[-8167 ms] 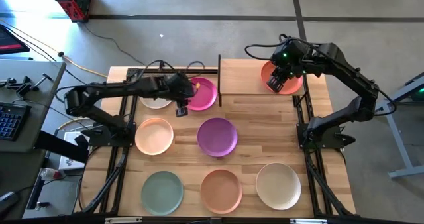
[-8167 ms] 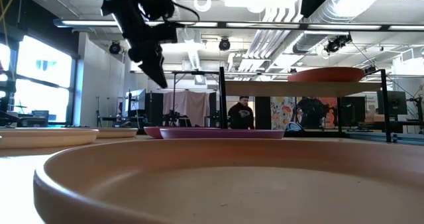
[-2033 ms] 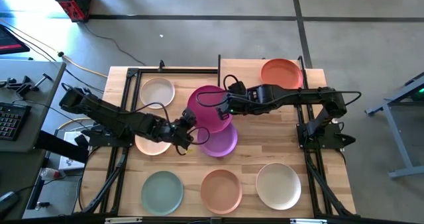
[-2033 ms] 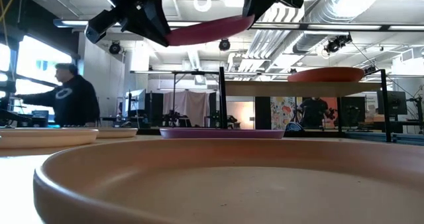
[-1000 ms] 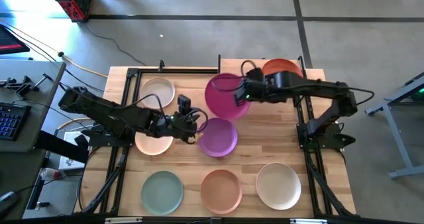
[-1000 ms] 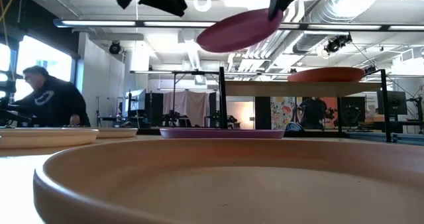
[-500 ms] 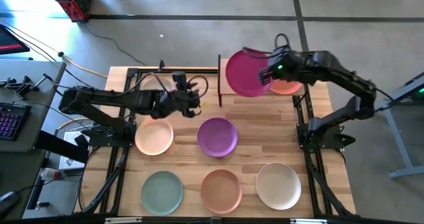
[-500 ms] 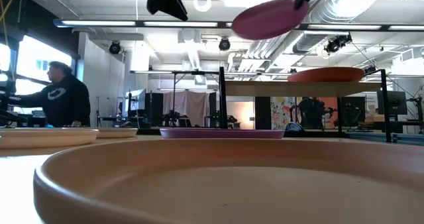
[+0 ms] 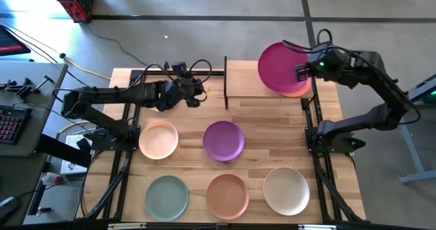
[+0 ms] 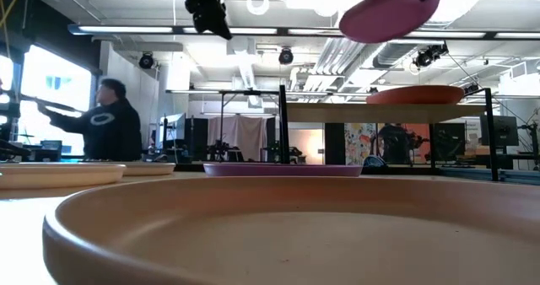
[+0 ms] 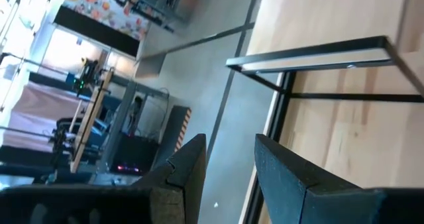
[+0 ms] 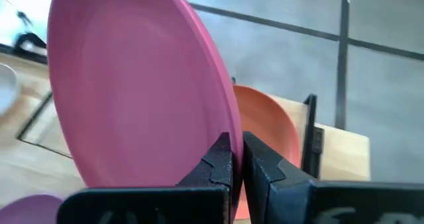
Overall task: Place and stack plates onto a shelf
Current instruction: Stack the pink plate on top of the orange plate on the shelf
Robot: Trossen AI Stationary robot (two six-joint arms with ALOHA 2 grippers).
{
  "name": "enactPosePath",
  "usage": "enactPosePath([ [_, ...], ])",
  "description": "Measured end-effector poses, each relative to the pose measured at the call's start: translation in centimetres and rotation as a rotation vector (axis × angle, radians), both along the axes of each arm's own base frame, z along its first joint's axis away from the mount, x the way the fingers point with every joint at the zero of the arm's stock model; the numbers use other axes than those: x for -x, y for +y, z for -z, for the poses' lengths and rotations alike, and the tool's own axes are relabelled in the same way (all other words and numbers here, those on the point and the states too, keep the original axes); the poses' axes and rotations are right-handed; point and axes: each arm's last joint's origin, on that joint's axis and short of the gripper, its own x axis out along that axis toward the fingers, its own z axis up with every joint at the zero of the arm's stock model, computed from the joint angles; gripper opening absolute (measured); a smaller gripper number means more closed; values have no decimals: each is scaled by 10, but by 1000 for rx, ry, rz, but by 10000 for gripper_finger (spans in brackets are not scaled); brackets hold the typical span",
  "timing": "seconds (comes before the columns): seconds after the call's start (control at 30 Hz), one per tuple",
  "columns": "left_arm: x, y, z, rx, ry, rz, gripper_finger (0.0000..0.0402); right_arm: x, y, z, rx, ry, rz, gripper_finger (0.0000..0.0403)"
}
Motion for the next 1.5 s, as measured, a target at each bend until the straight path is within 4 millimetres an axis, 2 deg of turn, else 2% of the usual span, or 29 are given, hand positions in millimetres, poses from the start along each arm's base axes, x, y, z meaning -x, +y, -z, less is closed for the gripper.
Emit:
enactPosePath([
  [0.2, 2, 10, 0, 0, -6, -35, 117, 17, 7, 33, -25, -24, 46, 0],
  [0.6, 5, 21, 0, 7, -21, -80, 117, 57, 20, 91, 30, -346, 318, 0],
  [0.8, 4, 20, 0, 28, -35, -64, 117, 58, 19, 128, 5, -491, 486, 0],
  [0.93, 4, 20, 0, 37, -51, -72, 117, 52, 17, 145, -10, -578, 552, 0],
  [1.2, 4, 20, 0, 38, -52, -72, 117, 47, 15, 167, -56, -660, 674, 0],
  [1.5, 4, 20, 0, 46, -65, -78, 117, 47, 14, 167, -43, -718, 732, 0],
])
